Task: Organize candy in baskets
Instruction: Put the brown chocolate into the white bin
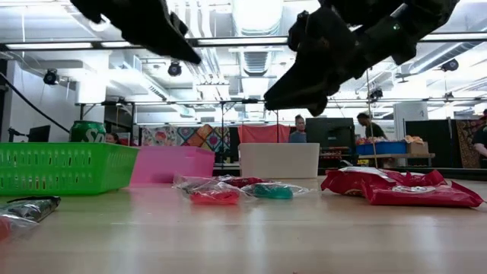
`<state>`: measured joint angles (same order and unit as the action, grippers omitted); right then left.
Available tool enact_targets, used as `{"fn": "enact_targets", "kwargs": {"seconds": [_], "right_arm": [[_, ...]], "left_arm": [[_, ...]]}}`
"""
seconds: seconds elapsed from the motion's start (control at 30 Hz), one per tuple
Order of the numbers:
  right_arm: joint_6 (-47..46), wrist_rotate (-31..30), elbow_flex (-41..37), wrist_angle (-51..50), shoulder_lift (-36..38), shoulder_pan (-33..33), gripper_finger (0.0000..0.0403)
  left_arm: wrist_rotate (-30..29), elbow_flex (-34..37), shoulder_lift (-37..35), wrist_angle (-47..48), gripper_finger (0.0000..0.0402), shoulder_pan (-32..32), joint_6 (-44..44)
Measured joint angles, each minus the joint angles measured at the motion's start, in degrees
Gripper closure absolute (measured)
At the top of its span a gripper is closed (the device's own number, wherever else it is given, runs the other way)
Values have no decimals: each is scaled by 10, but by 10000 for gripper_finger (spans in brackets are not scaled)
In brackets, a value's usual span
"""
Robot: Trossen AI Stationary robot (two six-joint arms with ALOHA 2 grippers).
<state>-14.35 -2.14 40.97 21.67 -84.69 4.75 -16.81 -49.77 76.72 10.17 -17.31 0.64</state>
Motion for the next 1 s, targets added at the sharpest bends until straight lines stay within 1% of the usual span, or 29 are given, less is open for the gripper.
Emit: {"fn": "enact_targets", "kwargs": {"seconds": [0.13,0.23,0.37,0.47,0.53,0.73,1.0], "right_arm": [[15,0,0,62,-42,0,280],[15,0,0,103,-71,0,280],[15,1,10,116,-106,0,280],[16,2,32,121,-133,0,280],[20,8,43,117,-148,0,280],[34,11,87,121,-192,3,280],[51,11,114,102,-205,4,280]], "left_arm": [[28,63,-58,-93,401,0,-7],[28,108,-98,-144,401,0,-17],[28,159,-140,-192,401,0,-22],[26,190,-166,-229,402,1,-22],[24,200,-174,-246,402,1,-22],[16,220,-195,-252,402,2,-27],[-7,227,-190,-260,402,3,-31]]}}
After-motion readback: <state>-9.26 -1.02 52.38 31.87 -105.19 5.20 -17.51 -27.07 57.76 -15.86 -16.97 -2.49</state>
